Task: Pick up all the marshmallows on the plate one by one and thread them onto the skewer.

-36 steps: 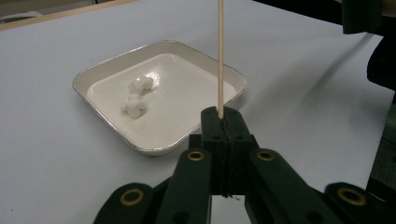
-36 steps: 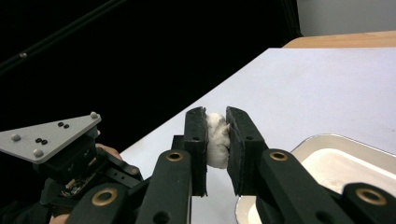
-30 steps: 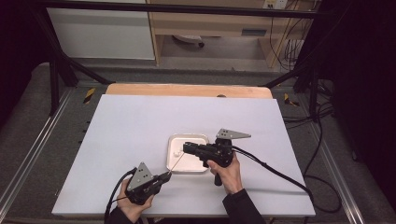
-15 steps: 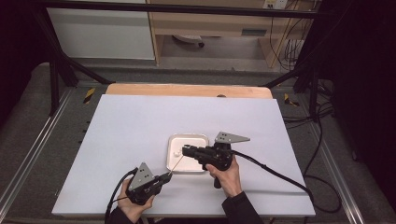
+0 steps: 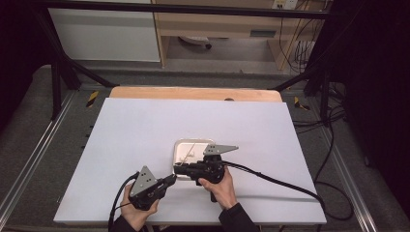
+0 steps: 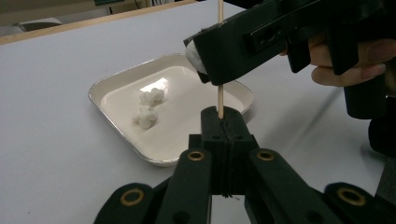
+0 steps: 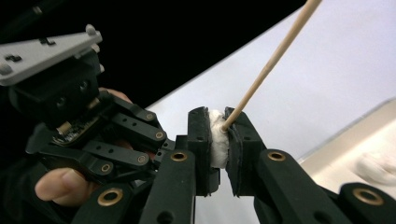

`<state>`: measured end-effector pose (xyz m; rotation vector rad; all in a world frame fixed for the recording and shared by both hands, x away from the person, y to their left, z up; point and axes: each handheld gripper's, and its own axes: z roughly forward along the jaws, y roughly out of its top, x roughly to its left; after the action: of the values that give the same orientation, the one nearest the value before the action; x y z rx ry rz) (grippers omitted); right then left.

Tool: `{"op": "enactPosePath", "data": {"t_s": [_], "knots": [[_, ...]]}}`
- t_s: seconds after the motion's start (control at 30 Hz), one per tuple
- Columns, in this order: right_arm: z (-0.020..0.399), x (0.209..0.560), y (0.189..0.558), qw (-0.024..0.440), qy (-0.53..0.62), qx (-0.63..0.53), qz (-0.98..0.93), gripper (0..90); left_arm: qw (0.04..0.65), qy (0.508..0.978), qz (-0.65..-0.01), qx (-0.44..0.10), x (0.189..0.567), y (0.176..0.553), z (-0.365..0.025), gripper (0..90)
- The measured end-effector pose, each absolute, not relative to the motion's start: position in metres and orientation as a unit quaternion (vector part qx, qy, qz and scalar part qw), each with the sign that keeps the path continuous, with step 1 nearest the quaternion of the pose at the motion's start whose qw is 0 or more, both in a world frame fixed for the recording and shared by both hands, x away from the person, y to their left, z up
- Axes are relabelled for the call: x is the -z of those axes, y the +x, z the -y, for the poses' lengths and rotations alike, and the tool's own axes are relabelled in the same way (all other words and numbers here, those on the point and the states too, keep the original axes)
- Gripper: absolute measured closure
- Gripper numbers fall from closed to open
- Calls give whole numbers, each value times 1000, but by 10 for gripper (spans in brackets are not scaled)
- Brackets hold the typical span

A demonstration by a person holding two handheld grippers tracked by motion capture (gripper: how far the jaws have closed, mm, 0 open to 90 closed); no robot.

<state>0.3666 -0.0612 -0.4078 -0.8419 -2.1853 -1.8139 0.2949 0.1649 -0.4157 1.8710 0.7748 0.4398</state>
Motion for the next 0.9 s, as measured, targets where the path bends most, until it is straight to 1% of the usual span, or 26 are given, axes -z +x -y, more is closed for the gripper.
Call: {"op": "enactPosePath", "data": {"t_s": [0.07, 0.13, 0.17, 0.23, 0.3, 0.43, 0.53, 0.6, 0.73, 0.83, 0.9], "knots": [[61, 408, 366, 84, -288, 608, 736, 798, 507, 779, -323, -177, 418, 297, -164, 891], [62, 408, 367, 74, -291, 602, 740, 765, 506, 780, -326, -173, 419, 298, -163, 890], [62, 407, 366, 68, -293, 602, 739, 699, 504, 780, -328, -172, 419, 298, -164, 890], [65, 403, 366, 54, -295, 607, 736, 658, 505, 778, -335, -165, 420, 300, -167, 889], [69, 398, 367, 41, -293, 603, 741, 585, 505, 777, -340, -163, 421, 302, -170, 889], [79, 395, 371, -10, -301, 591, 749, 372, 499, 780, -344, -154, 423, 304, -174, 888], [87, 397, 377, -37, -310, 565, 764, 256, 495, 780, -352, -152, 424, 306, -179, 888], [91, 400, 382, -47, -312, 545, 776, 200, 491, 781, -355, -153, 425, 308, -182, 887], [94, 407, 392, -73, -316, 507, 799, 107, 487, 780, -363, -151, 427, 309, -187, 887], [93, 411, 400, -90, -317, 498, 802, 110, 485, 779, -366, -154, 427, 310, -190, 886], [92, 413, 407, -94, -324, 497, 799, 110, 485, 778, -369, -155, 427, 311, -193, 886]]}}
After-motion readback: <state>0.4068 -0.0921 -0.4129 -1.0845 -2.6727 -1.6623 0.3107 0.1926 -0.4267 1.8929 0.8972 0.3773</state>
